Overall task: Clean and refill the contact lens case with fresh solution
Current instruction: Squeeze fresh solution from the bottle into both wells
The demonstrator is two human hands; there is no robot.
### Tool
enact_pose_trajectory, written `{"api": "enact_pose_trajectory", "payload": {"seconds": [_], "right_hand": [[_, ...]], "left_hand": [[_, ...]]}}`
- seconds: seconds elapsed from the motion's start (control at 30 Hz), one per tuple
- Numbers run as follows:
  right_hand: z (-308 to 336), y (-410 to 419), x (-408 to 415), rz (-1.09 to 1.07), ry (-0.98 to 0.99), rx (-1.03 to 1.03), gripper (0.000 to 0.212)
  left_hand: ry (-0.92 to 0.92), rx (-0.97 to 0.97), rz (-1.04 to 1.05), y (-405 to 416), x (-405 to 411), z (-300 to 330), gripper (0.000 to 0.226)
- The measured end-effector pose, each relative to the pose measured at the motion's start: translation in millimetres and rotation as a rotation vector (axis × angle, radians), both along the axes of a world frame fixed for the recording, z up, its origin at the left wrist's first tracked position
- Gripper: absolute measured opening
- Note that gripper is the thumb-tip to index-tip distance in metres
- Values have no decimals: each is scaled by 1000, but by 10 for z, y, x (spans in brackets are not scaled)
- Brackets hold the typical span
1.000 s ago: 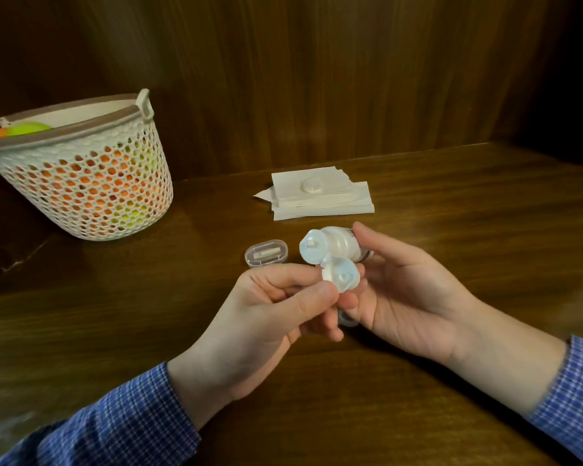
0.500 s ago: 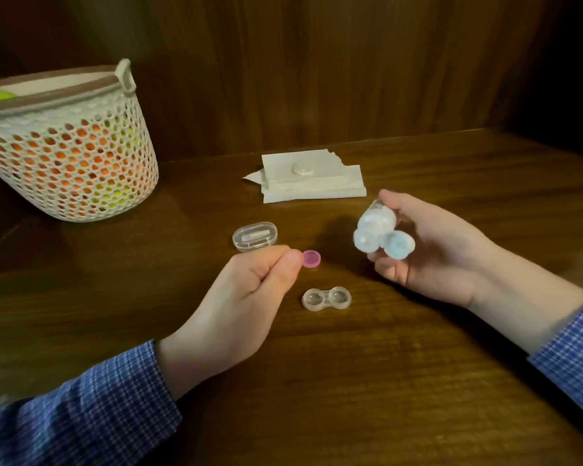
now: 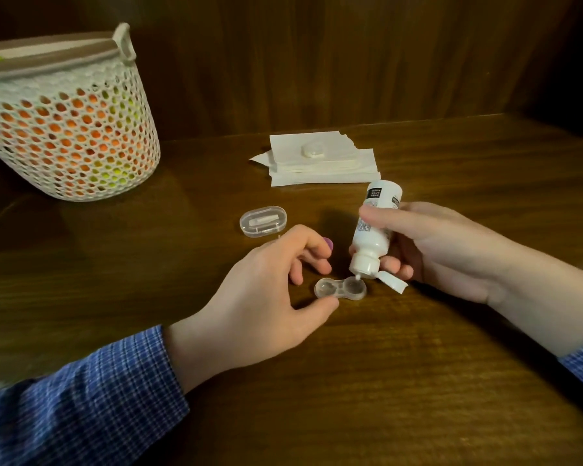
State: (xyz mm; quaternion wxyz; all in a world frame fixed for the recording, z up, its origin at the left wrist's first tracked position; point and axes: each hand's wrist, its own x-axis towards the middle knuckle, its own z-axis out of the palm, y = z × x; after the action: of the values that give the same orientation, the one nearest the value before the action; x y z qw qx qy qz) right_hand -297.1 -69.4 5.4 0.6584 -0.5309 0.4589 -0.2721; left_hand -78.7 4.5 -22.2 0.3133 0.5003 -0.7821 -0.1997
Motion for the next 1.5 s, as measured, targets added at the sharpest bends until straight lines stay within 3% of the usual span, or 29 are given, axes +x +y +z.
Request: {"api": "enact_pose_trajectory", "payload": {"seconds": [0.27, 0.73, 1.5], "right_hand": [[2, 73, 33, -6, -33, -96, 49], [-50, 99, 43, 11, 43, -220, 56], [-50, 111, 36, 15, 10, -234, 56]], "left_hand": [[39, 14, 5, -13, -9, 2, 40], [100, 52, 11, -50, 10, -34, 41], [149, 98, 1, -59, 6, -19, 40]]}}
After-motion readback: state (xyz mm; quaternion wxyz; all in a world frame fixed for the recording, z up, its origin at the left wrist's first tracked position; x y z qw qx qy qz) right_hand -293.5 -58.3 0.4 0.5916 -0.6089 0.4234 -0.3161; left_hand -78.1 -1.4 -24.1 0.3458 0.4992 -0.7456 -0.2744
